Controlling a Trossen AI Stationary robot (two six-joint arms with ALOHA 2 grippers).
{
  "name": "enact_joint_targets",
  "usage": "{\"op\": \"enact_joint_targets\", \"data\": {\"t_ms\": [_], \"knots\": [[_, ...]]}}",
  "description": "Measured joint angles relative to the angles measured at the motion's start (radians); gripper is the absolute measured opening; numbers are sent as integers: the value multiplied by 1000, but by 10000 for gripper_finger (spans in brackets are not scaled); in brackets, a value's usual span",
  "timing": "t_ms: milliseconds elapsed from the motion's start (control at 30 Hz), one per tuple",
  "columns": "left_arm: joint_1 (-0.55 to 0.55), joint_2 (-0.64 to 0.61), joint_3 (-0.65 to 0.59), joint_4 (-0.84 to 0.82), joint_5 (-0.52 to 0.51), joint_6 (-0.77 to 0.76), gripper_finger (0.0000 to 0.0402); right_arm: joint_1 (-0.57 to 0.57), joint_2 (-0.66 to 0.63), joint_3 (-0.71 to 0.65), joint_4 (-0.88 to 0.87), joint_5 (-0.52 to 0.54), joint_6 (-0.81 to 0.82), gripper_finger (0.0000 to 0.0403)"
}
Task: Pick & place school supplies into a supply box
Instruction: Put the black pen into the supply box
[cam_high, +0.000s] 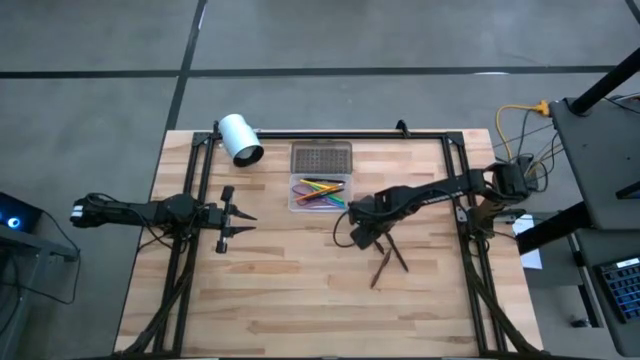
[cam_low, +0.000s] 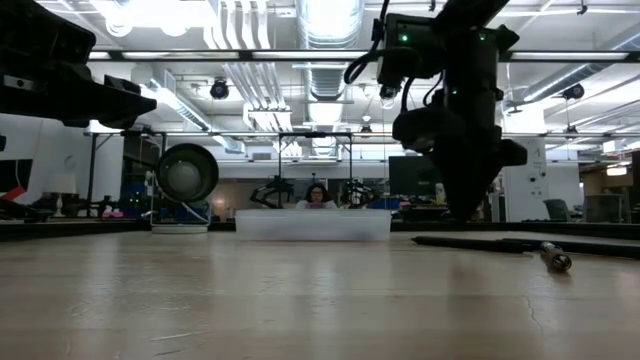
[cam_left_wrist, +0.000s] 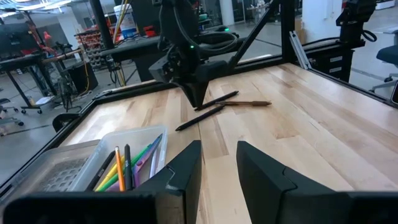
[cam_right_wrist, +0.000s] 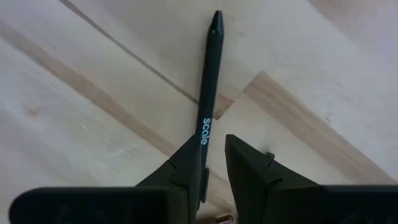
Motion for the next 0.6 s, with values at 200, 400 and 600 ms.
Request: {"op": "enact_joint_targets", "data": {"t_ms": [200,400,600], "knots": [[0,0,0,0,0,0,86,19,0,-1,6,-3,23,68],[0,0,0,0,0,0,86,27,0,-3,17,-3,41,68],[0,0,0,0,0,0,86,28,-1,-12,22,-2,41,68]]}}
